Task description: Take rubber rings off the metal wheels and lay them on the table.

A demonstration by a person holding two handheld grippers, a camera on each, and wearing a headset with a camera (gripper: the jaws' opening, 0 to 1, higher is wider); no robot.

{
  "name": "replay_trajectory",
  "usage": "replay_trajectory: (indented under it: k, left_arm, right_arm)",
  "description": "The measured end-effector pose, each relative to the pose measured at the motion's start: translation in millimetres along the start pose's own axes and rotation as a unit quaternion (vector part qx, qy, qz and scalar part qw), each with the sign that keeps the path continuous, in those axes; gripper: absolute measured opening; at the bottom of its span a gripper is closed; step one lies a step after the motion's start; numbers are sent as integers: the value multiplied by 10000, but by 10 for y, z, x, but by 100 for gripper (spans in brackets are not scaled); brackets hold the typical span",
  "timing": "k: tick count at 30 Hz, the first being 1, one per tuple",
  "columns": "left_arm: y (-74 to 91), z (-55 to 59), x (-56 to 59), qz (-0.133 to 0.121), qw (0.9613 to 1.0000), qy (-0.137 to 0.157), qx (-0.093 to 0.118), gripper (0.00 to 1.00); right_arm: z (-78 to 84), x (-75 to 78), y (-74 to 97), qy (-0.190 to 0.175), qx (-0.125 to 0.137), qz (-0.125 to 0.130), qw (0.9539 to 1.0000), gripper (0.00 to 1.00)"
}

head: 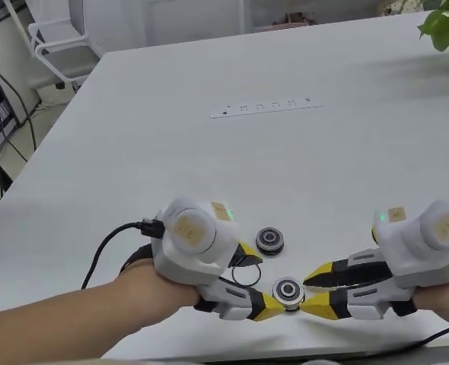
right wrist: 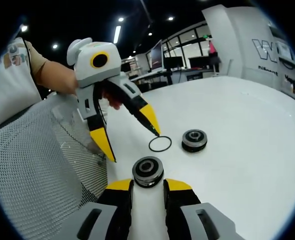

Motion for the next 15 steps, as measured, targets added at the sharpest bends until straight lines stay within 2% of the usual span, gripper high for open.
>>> replay_trajectory:
  k: [15]
  left_arm:
    - [-147,-16,3,149,9999,52,30,27]
  right_arm:
    - [40,12,-26,21,-14,17,10000,15]
Point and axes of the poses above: the centre of the closed fingertips' face, and the gripper's own axes: y roughly backward along the fingers, x roughly to its right, z roughly out of its underside, the point moved 9 cm from there along y, roughly backward along the fingers, and after that the axes turned 13 degrees about z, right-handed, at the moved point
